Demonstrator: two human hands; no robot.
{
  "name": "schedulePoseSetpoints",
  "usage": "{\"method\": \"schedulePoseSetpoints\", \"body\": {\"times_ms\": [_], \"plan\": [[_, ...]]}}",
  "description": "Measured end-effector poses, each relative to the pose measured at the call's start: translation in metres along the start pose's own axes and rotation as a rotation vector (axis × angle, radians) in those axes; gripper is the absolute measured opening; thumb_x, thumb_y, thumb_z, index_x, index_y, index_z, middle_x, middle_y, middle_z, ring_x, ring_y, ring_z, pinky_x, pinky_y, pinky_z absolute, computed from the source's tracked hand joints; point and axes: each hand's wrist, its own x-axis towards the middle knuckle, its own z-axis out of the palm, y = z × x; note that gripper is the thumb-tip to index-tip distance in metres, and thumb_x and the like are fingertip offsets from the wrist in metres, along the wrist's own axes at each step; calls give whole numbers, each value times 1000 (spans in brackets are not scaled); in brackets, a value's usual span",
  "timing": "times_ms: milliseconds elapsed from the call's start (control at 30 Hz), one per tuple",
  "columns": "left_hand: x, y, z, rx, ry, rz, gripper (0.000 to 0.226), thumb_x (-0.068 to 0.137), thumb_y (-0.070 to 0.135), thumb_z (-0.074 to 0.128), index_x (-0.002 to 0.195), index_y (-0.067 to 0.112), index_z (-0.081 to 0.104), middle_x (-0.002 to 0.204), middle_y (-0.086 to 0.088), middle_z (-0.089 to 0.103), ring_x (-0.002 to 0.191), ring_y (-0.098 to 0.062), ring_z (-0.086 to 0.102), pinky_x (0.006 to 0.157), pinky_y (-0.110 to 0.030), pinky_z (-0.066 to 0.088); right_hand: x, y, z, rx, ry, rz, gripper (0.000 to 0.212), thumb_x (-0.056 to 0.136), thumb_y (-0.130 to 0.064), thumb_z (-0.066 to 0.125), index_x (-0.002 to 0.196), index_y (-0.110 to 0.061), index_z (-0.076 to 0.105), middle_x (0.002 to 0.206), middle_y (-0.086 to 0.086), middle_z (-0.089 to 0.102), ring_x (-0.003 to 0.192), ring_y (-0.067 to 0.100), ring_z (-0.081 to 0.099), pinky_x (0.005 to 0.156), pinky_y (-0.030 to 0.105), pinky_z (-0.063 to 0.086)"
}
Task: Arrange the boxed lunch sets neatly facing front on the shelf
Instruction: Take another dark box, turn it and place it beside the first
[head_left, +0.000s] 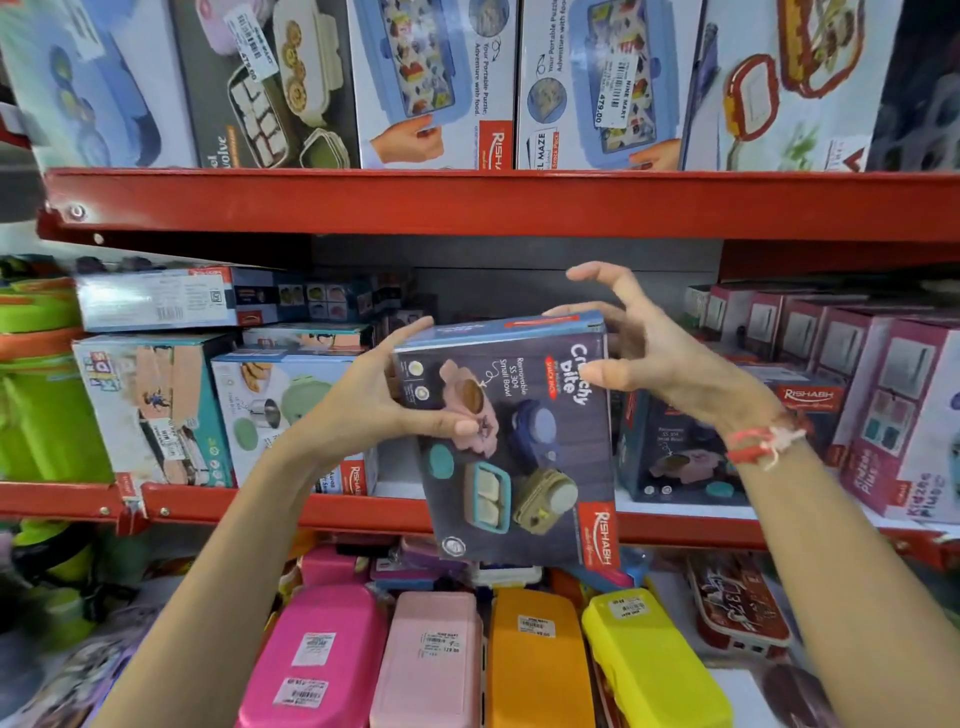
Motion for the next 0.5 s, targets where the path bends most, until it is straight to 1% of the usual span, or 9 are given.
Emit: {"method": "schedulePoseSetpoints", "body": {"times_ms": [33, 100, 133, 167, 233, 267, 300, 400, 500], "plan": [[-1, 1, -1, 1, -17, 2, 97, 62, 5, 83, 143, 25, 33, 99, 13, 73, 87, 1, 71, 71, -11, 53, 2, -3, -2, -7, -19, 5, 86, 58, -23, 75, 133, -29, 34, 133, 14, 59, 105, 22, 63, 93, 34, 52], [-3, 4, -3, -21, -15, -15, 81, 71, -1, 76, 138, 26, 38, 69, 27, 68, 65, 9, 67, 59, -6, 49, 7, -8, -6, -15, -47, 15, 87, 60, -22, 75, 136, -30, 32, 136, 17, 59, 109, 25, 63, 95, 38, 52], [-3, 2, -4, -49, -8, -19, 78, 73, -1, 75, 137, 26, 41, 68, 27, 67, 63, 9, 67, 58, -7, 50, 9, -11, -8, -17, -53, 17, 89, 62, -21, 76, 138, -30, 31, 136, 17, 60, 110, 25, 64, 96, 38, 52], [-2, -2, -5, -104, 10, -26, 78, 70, -1, 77, 136, 26, 45, 80, 24, 70, 70, 6, 69, 60, -11, 53, 13, -14, -8, -26, -43, 15, 91, 63, -21, 77, 141, -29, 30, 136, 16, 61, 112, 23, 65, 98, 37, 52], [0, -20, -2, -269, 80, -39, 79, 62, 2, 83, 132, 23, 52, 107, 2, 74, 95, -14, 72, 70, -26, 60, 16, -15, -7, -58, 32, 7, 95, 65, -18, 81, 144, -28, 29, 137, 12, 59, 115, 16, 64, 104, 37, 49], [0, -33, 1, -346, 129, -49, 77, 60, 5, 84, 129, 18, 54, 112, -8, 73, 102, -25, 70, 73, -31, 60, 16, -14, -6, -79, 87, 11, 97, 66, -17, 85, 145, -28, 30, 139, 9, 57, 119, 13, 62, 108, 37, 45], [-2, -43, 7, -420, 172, -59, 76, 57, 11, 86, 126, 13, 56, 113, -12, 73, 104, -31, 68, 74, -34, 60, 14, -12, -4, -103, 144, 19, 99, 65, -20, 88, 146, -29, 31, 141, 7, 55, 124, 12, 58, 112, 39, 42], [-9, -66, 25, -611, 265, -92, 91, 45, 29, 93, 123, 0, 57, 104, -11, 75, 98, -28, 71, 71, -32, 59, -3, 4, 2, -158, 284, 60, 106, 53, -39, 84, 147, -28, 36, 147, 4, 50, 132, 14, 50, 116, 43, 34], [-13, -81, 41, -730, 316, -100, 90, 48, 28, 92, 125, -1, 55, 115, -19, 70, 101, -29, 70, 74, -33, 58, -24, 27, 9, -187, 392, 145, 113, 47, -50, 83, 148, -29, 36, 151, -1, 44, 134, 13, 46, 112, 37, 38]]}}
